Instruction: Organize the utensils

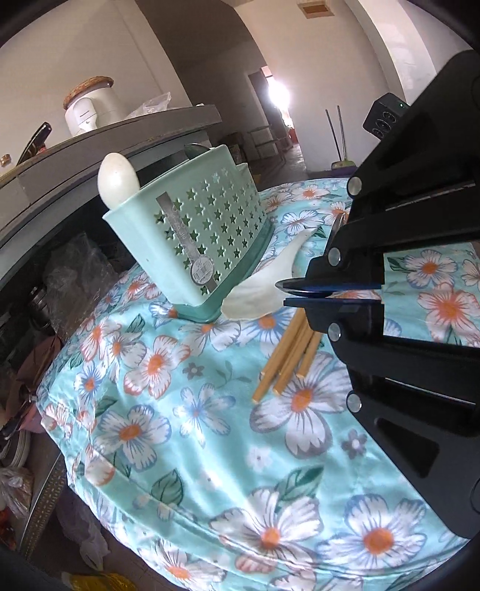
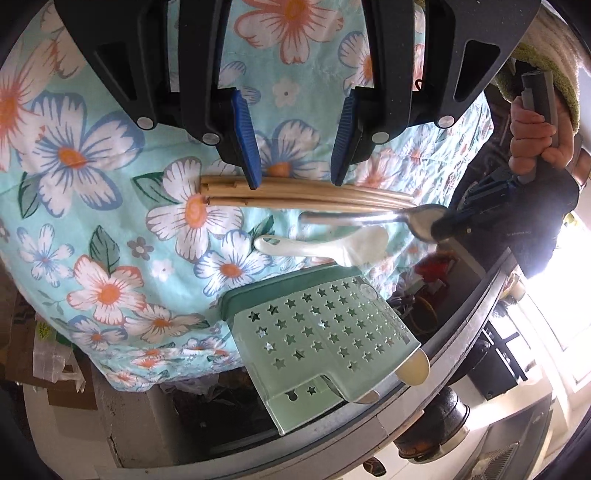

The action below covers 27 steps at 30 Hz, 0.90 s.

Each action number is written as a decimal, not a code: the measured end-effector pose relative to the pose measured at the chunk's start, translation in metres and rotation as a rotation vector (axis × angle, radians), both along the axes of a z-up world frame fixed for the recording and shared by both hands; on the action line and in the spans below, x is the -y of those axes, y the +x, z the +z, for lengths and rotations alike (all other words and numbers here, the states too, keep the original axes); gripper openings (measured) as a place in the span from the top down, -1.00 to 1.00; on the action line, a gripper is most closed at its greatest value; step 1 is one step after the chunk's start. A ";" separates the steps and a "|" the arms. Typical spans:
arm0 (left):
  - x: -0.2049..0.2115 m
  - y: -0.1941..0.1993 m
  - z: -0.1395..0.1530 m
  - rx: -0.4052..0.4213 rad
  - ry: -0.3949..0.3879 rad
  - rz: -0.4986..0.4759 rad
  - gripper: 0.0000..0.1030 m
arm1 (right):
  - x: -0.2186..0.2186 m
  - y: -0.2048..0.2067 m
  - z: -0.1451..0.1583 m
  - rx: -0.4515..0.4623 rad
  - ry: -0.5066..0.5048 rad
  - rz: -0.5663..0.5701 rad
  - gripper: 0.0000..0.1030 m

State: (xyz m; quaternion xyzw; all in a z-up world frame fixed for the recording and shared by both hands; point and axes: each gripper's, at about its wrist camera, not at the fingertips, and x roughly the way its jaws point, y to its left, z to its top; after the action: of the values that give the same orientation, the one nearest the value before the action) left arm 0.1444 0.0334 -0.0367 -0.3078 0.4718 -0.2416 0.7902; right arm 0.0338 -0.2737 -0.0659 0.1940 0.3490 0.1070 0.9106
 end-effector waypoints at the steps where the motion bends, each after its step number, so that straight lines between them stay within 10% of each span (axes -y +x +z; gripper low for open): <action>1: -0.008 -0.003 0.000 0.001 -0.005 0.013 0.97 | -0.002 0.000 0.004 0.011 -0.012 -0.001 0.25; 17: -0.119 -0.034 0.042 0.233 0.060 0.347 0.97 | -0.117 0.049 0.039 0.142 -0.398 0.183 0.25; 27: -0.139 -0.032 0.039 0.280 0.113 0.459 0.97 | -0.177 0.114 0.014 0.057 -0.605 0.291 0.25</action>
State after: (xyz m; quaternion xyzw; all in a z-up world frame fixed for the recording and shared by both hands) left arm 0.1122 0.1727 0.0019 -0.3256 0.2885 -0.0695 0.8977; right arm 0.1480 -0.0965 -0.0516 -0.1400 0.3634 0.1328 0.9114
